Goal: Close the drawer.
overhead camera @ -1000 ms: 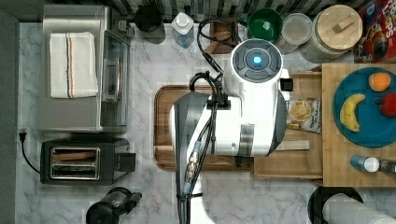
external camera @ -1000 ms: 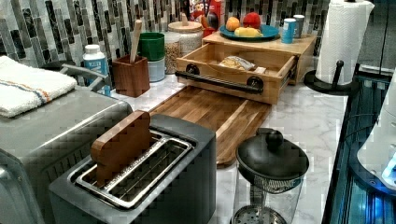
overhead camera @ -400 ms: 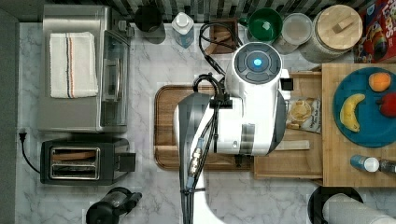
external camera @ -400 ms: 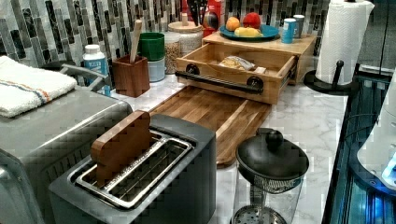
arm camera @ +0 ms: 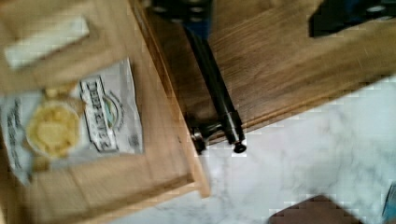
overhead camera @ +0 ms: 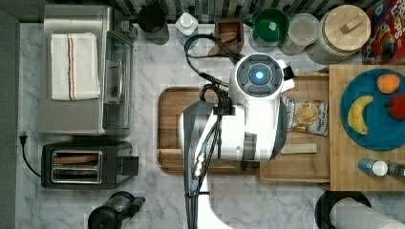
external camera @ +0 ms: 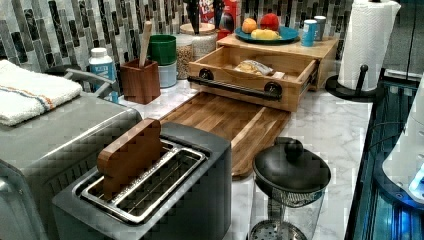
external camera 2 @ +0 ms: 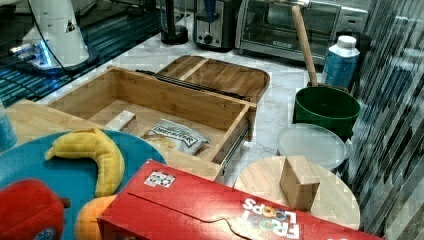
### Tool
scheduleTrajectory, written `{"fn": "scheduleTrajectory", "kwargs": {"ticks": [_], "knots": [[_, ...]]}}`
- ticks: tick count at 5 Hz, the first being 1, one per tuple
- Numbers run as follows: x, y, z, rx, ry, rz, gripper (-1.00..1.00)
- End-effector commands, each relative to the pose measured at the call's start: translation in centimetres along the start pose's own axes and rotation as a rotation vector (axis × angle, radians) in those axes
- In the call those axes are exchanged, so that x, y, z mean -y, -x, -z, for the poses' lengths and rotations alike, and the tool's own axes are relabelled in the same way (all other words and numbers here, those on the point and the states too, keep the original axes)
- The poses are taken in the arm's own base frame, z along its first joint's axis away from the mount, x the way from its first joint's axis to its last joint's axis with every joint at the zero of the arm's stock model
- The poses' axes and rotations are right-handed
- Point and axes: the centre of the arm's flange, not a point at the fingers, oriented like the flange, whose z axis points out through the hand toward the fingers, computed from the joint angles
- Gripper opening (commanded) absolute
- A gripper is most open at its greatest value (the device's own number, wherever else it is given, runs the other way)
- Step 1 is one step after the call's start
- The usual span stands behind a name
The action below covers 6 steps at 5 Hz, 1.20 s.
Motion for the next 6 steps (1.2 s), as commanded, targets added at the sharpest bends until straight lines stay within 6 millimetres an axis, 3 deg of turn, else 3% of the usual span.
{"fn": "scheduleTrajectory", "kwargs": {"ticks": [1,2,3,6], "knots": [[7.4,4.4,-1.8,0.058,-0.025,0.315,1.0],[9.0,5.4,-2.2,0.064,-0.013,0.327,1.0],[9.6,6.5,-4.6,0.009,-0.025,0.344,-1.0],[9.4,8.0,-12.2,-0.014,-0.028,0.324,-1.0]]}}
